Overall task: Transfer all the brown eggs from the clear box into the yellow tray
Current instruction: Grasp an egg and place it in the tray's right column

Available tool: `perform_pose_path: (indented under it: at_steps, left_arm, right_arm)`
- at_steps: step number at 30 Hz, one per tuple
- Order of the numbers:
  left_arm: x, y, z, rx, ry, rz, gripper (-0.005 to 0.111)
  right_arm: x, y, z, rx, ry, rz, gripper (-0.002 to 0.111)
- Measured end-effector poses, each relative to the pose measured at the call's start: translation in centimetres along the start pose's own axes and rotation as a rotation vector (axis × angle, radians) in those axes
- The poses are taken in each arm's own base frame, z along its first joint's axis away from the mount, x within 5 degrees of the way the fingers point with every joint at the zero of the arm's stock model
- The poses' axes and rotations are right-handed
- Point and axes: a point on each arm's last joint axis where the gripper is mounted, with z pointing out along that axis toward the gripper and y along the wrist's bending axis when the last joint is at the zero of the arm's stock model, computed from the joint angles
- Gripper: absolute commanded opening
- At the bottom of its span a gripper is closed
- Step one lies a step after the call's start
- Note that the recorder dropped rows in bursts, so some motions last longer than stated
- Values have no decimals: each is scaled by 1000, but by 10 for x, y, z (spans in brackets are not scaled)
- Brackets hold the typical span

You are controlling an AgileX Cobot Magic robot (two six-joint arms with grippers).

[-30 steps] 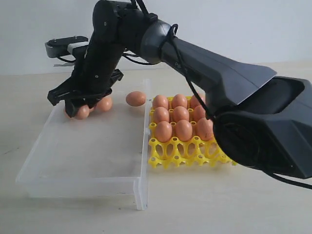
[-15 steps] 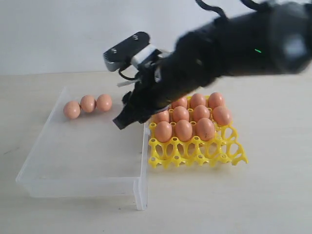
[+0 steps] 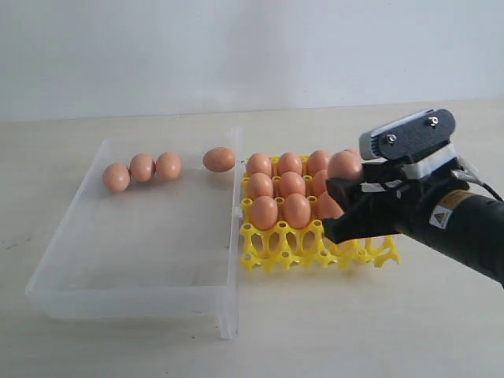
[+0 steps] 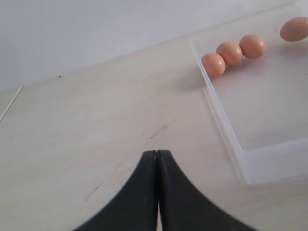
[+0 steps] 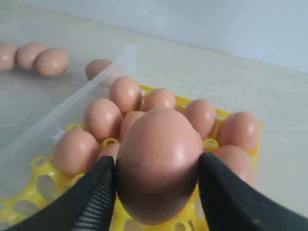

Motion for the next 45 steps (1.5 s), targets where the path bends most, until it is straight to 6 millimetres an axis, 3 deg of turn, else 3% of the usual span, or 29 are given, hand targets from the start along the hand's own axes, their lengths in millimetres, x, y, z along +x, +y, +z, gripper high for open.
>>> perform_pose_path:
  at_steps: [10, 18, 24, 32, 37, 42, 45]
  left_arm:
    - [0, 0, 0, 0, 0, 0, 0]
    - [0, 0, 0, 0, 0, 0, 0]
    - [0, 0, 0, 0, 0, 0, 0]
    - [0, 0, 0, 0, 0, 0, 0]
    - [0, 0, 0, 0, 0, 0, 0]
    - [0, 0, 0, 0, 0, 0, 0]
    - [0, 0, 0, 0, 0, 0, 0]
  right_arm:
    - [25, -35, 5, 123, 74, 63, 0]
    - [41, -35, 20, 125, 108, 82, 0]
    - [37, -35, 38, 101, 101, 83, 0]
    - [44, -35, 45, 96, 135, 84, 1]
    - [44, -35, 45, 96, 136, 84, 15]
    - [45, -35, 45, 95, 147, 84, 47]
    - [45, -34, 45, 94, 153, 85, 56]
